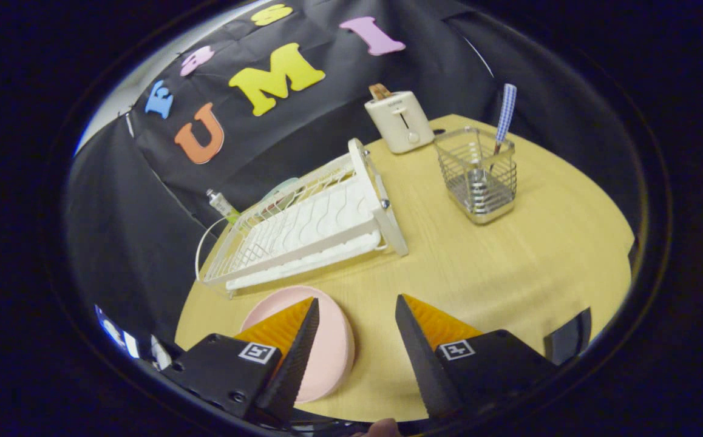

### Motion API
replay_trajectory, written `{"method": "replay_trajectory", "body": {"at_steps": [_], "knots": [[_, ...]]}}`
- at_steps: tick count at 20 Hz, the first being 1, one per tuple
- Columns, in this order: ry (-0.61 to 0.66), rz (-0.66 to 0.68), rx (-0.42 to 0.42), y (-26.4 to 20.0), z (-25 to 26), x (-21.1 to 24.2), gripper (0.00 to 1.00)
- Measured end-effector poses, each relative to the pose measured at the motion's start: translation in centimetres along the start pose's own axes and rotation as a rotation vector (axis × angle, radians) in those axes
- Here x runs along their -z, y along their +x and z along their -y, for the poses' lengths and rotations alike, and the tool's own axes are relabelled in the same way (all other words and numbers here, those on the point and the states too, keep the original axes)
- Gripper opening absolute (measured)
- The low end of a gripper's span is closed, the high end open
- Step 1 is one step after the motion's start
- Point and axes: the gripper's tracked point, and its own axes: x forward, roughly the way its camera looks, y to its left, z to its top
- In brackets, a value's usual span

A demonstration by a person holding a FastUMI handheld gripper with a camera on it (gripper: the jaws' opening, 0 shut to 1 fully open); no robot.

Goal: Take the plate from the dish rack, then take the spoon from the basket and place it into the plate.

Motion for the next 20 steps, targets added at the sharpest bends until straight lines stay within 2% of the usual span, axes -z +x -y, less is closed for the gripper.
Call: {"method": "replay_trajectory", "body": {"at_steps": [1,4,6,8,9,15,20], "knots": [[-0.062,0.051,0.035,-0.9,0.7,-1.0,0.84],[-0.233,0.228,0.161,-3.7,2.9,-3.7,0.88],[-0.287,0.316,0.2,-5.3,4.0,-4.9,0.91],[-0.303,0.372,0.238,-6.4,5.7,-5.7,1.0],[-0.299,0.395,0.253,-6.8,6.6,-6.0,1.0],[-0.29,0.521,0.27,-7.5,10.4,-10.5,1.0],[-0.227,0.492,0.238,-4.1,14.4,-14.1,1.0]]}}
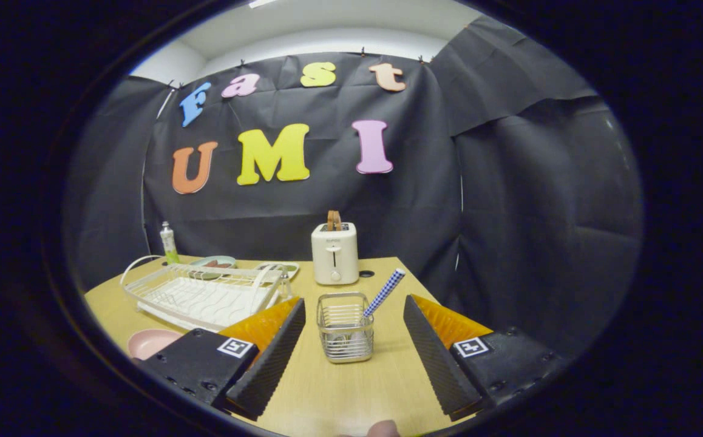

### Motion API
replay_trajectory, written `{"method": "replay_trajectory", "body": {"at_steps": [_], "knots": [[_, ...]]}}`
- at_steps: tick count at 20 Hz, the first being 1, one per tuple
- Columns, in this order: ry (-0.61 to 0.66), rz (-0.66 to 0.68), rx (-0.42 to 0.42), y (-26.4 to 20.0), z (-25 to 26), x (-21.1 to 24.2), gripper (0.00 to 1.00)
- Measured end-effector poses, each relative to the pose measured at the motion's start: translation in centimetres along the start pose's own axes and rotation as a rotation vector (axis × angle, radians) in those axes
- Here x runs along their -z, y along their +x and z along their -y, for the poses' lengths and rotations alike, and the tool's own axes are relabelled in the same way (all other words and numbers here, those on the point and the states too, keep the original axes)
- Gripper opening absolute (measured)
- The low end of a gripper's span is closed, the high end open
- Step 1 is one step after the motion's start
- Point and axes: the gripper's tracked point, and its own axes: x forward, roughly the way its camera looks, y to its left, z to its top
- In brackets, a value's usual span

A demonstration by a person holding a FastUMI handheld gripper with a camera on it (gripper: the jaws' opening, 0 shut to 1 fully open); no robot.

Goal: Take the plate from the dish rack, then take the spoon from the basket and place it into the plate.

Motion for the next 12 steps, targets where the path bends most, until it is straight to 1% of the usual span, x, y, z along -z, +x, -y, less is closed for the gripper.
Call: {"method": "replay_trajectory", "body": {"at_steps": [4,5,10,12], "knots": [[0.062,-0.044,-0.035,5.0,1.7,-0.1,1.0],[0.068,-0.055,-0.041,6.0,1.9,-0.1,0.98],[0.085,-0.091,-0.085,8.9,1.9,0.0,0.81],[0.092,-0.094,-0.092,9.3,1.8,0.0,0.7]]}}
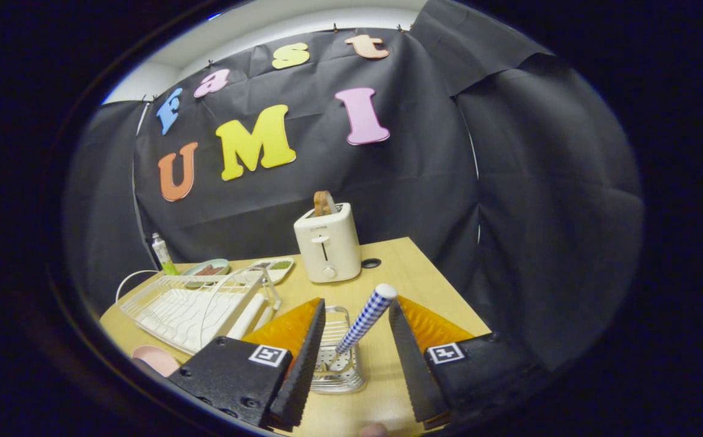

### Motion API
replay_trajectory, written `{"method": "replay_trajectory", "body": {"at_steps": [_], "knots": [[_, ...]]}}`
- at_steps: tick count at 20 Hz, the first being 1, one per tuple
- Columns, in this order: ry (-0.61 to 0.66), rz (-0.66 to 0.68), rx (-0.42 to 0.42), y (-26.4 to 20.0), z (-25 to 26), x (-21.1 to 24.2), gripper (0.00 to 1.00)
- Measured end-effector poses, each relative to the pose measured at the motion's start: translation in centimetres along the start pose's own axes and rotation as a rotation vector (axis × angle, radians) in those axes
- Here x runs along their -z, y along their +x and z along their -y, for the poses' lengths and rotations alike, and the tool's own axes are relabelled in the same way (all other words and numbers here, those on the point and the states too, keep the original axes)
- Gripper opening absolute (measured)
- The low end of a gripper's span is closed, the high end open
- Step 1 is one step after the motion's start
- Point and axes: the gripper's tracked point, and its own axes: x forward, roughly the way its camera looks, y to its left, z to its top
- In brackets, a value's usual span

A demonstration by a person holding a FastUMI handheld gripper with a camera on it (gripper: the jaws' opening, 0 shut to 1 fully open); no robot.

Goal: Take the plate from the dish rack, then take the spoon from the basket and place it into the plate.

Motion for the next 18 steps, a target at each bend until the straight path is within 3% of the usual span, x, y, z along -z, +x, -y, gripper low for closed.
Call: {"method": "replay_trajectory", "body": {"at_steps": [3,6,9,12,18], "knots": [[0.01,0.005,-0.004,-0.4,-0.4,-0.3,0.52],[0.012,0.014,-0.023,-1.1,-1.6,-0.5,0.27],[0.016,0.025,-0.02,-1.9,-2.8,-1.0,0.2],[-0.02,0.054,0.044,-2.5,-2.9,-2.0,0.11],[-0.029,0.208,0.166,-5.8,-3.4,-8.0,0.09]]}}
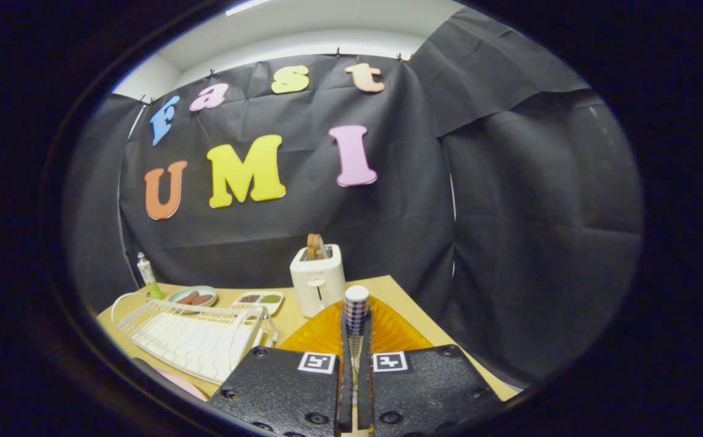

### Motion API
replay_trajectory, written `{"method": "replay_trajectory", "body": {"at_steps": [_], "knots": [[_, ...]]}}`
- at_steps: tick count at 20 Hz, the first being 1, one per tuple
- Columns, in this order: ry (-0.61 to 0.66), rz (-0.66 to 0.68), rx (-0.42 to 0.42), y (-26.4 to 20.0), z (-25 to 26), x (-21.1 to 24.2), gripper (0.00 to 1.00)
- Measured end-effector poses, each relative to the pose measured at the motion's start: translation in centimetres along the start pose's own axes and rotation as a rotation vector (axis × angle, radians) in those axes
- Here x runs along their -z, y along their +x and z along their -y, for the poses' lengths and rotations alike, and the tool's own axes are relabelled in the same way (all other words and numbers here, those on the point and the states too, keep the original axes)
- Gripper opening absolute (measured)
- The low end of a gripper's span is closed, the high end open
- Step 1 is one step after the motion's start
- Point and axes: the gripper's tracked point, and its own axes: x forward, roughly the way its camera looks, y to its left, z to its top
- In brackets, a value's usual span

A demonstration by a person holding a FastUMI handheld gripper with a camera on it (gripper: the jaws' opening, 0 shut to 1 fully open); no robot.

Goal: Take the plate from the dish rack, then take the spoon from the basket and place it into the plate.

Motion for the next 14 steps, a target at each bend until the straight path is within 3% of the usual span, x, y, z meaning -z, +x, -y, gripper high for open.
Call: {"method": "replay_trajectory", "body": {"at_steps": [6,14], "knots": [[0.038,0.11,-0.031,-6.8,-6.1,-4.5,0.09],[0.063,0.019,-0.201,-13.4,-17.6,2.1,0.09]]}}
